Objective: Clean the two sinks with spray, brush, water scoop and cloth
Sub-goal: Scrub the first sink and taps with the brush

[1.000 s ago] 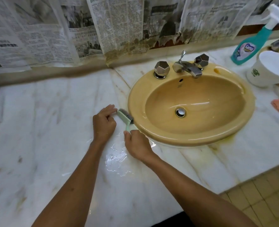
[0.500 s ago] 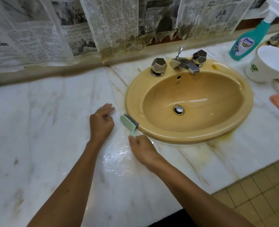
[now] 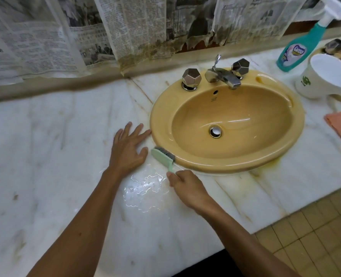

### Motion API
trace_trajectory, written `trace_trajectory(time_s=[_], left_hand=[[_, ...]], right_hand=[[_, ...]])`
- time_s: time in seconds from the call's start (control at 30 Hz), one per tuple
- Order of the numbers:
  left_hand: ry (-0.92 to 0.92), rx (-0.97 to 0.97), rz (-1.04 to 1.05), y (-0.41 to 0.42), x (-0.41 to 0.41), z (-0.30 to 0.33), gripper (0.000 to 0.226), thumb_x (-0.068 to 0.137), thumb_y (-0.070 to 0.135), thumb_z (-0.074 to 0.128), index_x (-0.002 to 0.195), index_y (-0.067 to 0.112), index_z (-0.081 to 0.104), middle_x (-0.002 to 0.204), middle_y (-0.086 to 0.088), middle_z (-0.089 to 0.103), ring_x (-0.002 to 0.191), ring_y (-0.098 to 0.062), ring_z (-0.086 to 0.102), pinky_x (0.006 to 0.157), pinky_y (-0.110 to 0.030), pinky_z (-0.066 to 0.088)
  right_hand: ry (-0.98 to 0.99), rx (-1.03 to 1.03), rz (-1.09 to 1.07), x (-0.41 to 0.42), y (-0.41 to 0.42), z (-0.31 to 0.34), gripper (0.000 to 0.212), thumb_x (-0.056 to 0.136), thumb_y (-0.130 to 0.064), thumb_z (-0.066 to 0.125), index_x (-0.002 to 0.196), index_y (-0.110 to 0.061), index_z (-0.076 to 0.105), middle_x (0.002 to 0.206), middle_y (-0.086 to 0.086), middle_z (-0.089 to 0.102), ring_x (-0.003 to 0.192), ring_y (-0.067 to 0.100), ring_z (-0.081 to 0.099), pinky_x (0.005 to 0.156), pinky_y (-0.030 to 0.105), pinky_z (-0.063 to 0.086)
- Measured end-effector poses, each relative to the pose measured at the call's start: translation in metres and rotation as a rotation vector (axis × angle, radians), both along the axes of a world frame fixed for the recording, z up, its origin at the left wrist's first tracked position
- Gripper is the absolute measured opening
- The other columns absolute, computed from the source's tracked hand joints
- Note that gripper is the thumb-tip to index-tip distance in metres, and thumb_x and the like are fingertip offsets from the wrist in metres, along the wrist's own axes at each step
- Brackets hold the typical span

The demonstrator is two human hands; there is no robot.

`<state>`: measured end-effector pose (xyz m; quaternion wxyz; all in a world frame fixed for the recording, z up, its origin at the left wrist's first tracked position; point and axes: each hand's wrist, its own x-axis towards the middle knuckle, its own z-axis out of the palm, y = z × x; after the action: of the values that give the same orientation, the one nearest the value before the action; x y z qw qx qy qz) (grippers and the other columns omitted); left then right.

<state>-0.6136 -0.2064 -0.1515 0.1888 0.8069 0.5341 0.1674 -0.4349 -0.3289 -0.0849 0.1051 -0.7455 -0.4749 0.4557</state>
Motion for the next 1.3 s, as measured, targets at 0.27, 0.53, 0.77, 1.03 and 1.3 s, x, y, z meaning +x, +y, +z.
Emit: trace_trajectory(time_s=[0.27, 0.53, 0.77, 1.03, 1.3], left_hand=[[0.050, 0.041, 0.003, 0.004, -0.002, -0.008, 0.061, 0.086, 0.053, 0.037, 0.142, 0.035, 0.052, 0.154, 0.002, 0.043, 0.149, -0.027, 0.024, 0.120, -0.045, 0.013], [0.011, 0.052, 0.061, 0.002, 0.003, -0.011, 0.062, 0.086, 0.069, 0.043, 0.138, 0.037, 0.056, 0.152, 0.004, 0.046, 0.148, -0.021, 0.024, 0.120, -0.042, 0.013], [0.037, 0.025, 0.075, 0.001, 0.004, -0.007, 0.074, 0.080, 0.080, 0.039, 0.139, 0.038, 0.055, 0.153, 0.006, 0.043, 0.149, -0.020, 0.022, 0.121, -0.041, 0.013], [0.017, 0.028, 0.097, 0.003, 0.006, -0.009, 0.075, 0.078, 0.081, 0.043, 0.138, 0.038, 0.056, 0.152, 0.007, 0.045, 0.149, -0.018, 0.022, 0.121, -0.042, 0.014], [0.016, 0.031, 0.106, 0.002, 0.007, -0.008, 0.076, 0.077, 0.082, 0.043, 0.137, 0.038, 0.057, 0.152, 0.007, 0.045, 0.149, -0.018, 0.023, 0.121, -0.042, 0.014]], right_hand=[[-0.128, 0.323, 0.004, 0.038, -0.042, 0.008, 0.034, 0.093, -0.047, 0.047, 0.074, -0.020, 0.053, 0.058, -0.001, 0.054, 0.060, 0.018, 0.053, 0.061, 0.036, 0.045], [-0.379, 0.421, -0.050, 0.063, -0.027, 0.030, 0.018, 0.096, -0.038, 0.050, 0.104, -0.040, 0.066, 0.080, -0.005, 0.070, 0.085, 0.030, 0.061, 0.072, 0.038, 0.050], [-0.346, 0.388, -0.009, 0.037, 0.044, 0.018, 0.029, 0.095, -0.044, 0.049, 0.100, -0.030, 0.073, 0.092, 0.004, 0.071, 0.088, 0.032, 0.060, 0.073, 0.037, 0.051], [-0.295, 0.407, -0.006, 0.101, 0.002, 0.015, 0.050, 0.086, -0.057, 0.038, 0.088, -0.019, 0.070, 0.070, 0.007, 0.061, 0.068, 0.025, 0.054, 0.061, 0.037, 0.047], [-0.278, 0.406, 0.013, 0.062, 0.051, 0.001, 0.036, 0.086, -0.050, 0.046, 0.078, -0.017, 0.059, 0.064, 0.006, 0.038, 0.065, 0.024, 0.042, 0.057, 0.033, 0.038]])
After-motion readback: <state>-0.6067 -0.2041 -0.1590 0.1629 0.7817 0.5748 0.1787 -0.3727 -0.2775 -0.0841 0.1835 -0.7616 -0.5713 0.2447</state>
